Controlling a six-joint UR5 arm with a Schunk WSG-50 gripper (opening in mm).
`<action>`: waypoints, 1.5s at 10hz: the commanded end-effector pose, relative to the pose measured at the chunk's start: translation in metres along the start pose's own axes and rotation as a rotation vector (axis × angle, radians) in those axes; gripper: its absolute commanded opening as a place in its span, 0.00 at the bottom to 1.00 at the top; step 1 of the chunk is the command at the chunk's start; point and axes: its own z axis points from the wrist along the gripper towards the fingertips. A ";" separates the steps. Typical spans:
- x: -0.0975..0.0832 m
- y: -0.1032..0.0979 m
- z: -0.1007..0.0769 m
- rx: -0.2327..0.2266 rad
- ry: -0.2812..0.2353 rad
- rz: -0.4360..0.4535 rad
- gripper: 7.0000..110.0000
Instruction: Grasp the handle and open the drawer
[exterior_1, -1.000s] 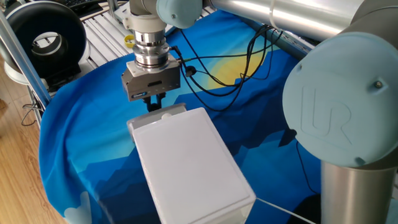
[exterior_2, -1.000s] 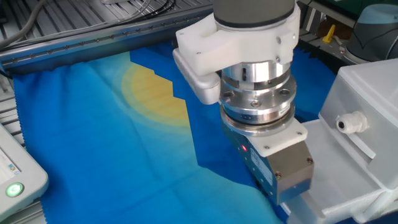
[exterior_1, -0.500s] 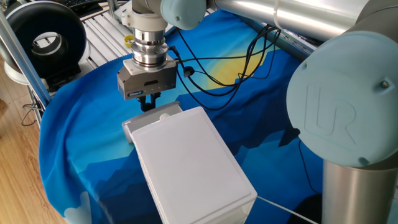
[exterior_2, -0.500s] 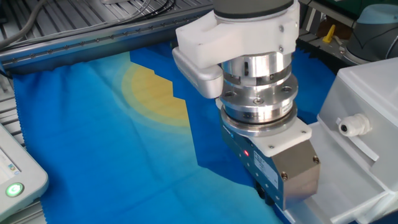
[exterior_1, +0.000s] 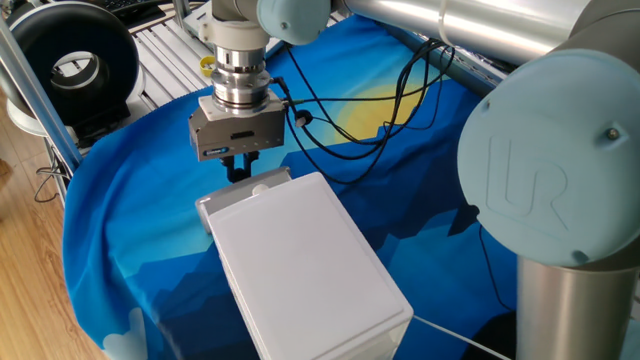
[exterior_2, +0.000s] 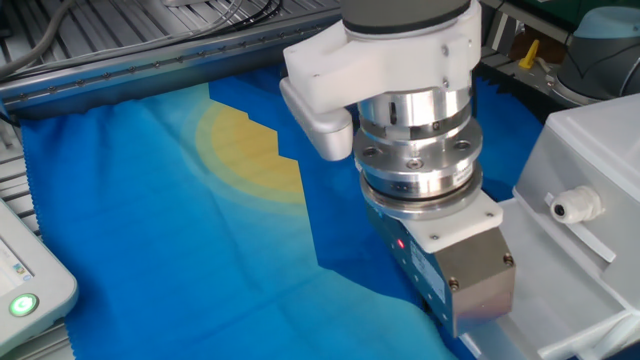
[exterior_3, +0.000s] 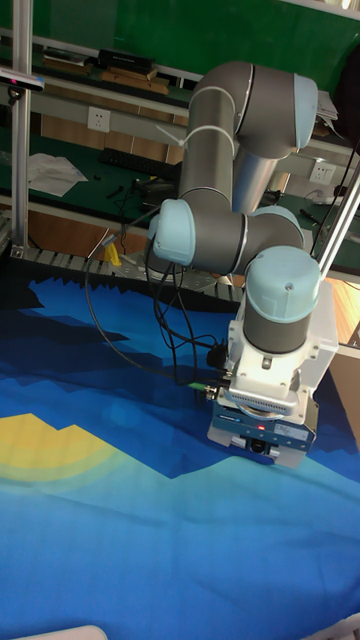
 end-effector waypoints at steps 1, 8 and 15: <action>-0.002 -0.007 -0.001 0.026 -0.005 0.026 0.00; -0.008 0.023 -0.003 -0.103 -0.037 -0.129 1.00; -0.010 0.026 -0.003 -0.107 -0.046 -0.113 0.79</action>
